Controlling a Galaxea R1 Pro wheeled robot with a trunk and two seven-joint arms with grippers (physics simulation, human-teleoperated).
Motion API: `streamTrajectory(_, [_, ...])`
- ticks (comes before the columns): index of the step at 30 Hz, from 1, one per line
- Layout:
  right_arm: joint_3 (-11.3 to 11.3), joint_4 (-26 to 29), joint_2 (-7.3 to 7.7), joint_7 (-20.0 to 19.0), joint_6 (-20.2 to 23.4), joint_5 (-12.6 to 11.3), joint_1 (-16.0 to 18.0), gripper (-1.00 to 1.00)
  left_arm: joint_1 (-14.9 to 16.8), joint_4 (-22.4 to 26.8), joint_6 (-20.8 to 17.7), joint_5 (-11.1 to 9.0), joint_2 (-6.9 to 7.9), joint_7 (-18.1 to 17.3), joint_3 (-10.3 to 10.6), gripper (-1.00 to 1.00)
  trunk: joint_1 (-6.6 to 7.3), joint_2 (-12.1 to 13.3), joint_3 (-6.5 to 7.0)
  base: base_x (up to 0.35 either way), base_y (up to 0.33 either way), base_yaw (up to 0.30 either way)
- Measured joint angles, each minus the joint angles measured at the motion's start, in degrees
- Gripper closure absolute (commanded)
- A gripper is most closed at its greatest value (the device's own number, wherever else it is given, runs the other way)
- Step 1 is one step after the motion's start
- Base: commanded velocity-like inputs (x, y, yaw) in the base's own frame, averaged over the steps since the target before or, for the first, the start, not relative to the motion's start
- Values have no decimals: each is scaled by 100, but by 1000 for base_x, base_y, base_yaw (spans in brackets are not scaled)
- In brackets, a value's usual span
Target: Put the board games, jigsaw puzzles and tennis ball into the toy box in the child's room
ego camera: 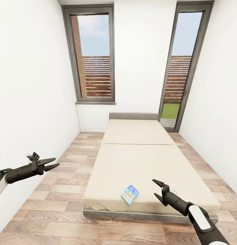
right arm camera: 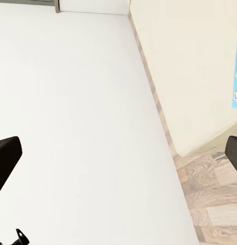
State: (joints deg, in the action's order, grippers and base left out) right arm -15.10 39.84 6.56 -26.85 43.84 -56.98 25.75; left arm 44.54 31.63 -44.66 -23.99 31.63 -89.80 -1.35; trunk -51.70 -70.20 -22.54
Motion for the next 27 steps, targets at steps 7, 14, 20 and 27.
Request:
streamTrajectory(7, [-1,-1,-2,-9,-2,3,-4,-100,0,0,0,1,0,0,0,-100,-87,-159,-71,0,0,0])
streamTrajectory(14, [2,-7,-3,-11,-8,12,-5,-100,-1,0,0,1,-7,0,0,-100,-241,-440,-197,0,0,0])
streamTrajectory(20, [7,-9,-3,-12,-49,20,-5,-100,-2,0,0,1,-8,0,10,-100,-373,-681,-305,0,0,0])
streamTrajectory(27, [26,-23,-20,45,-169,49,-5,-100,1,0,3,1,-30,0,27,-100,-527,-961,-431,0,0,0])
